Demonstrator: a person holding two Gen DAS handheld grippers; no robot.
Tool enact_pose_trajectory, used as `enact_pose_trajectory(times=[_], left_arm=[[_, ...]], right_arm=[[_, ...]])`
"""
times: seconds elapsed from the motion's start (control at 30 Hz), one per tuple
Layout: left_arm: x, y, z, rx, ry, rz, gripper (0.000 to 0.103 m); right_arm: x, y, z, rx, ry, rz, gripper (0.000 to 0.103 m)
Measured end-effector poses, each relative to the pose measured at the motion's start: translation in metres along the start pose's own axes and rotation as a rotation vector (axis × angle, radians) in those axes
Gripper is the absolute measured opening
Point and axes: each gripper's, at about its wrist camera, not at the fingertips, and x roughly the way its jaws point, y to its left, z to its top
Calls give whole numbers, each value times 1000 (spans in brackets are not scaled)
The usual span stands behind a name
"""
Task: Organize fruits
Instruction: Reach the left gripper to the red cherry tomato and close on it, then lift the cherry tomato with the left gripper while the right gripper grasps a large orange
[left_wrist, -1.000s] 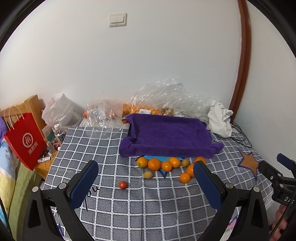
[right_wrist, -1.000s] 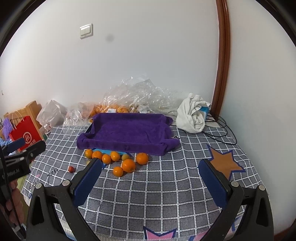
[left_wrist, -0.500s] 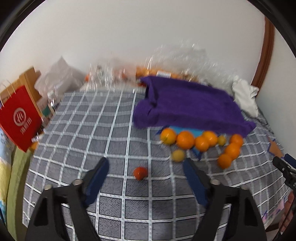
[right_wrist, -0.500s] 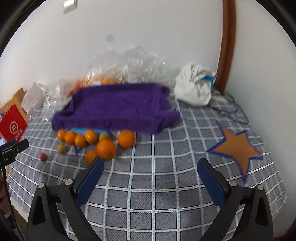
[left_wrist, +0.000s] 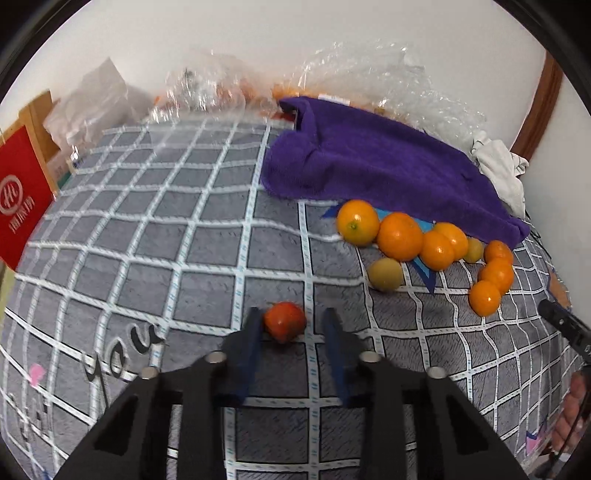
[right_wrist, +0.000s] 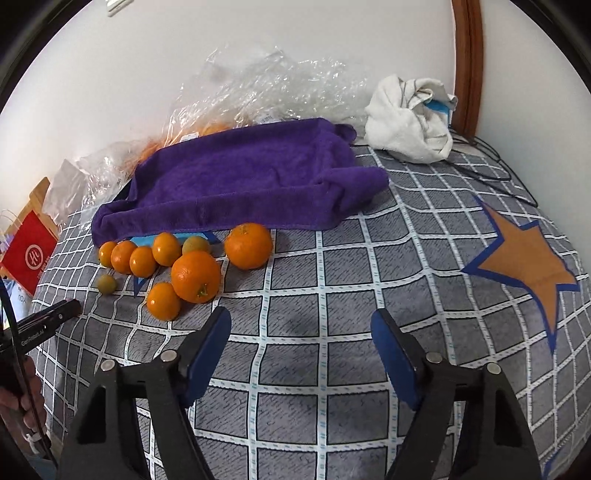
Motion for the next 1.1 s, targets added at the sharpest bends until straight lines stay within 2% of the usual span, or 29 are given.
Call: enact_pose_trajectory(times=[0.1,0.23,0.4,0.57,0.83,1.1], left_arm=[[-1,-1,-1,9,-17,-17,23],[-2,-6,0,39,-30,-19,23],[2,-9,11,8,-9,-47,23],[5,-11,13,-1,9,-52,23],[5,-4,15,-22,18,-61,23],[5,1,18,-24,23,-68,23]], right_arm=[[8,-1,1,0,13,3,69],[17,-3,6,-18,23,17,64],[29,2,18,-39,39,38,57],[36,10,33,-48,34,76,57],[62,25,43,-89,87,93,57],[81,23,61,-55,100,143,55]])
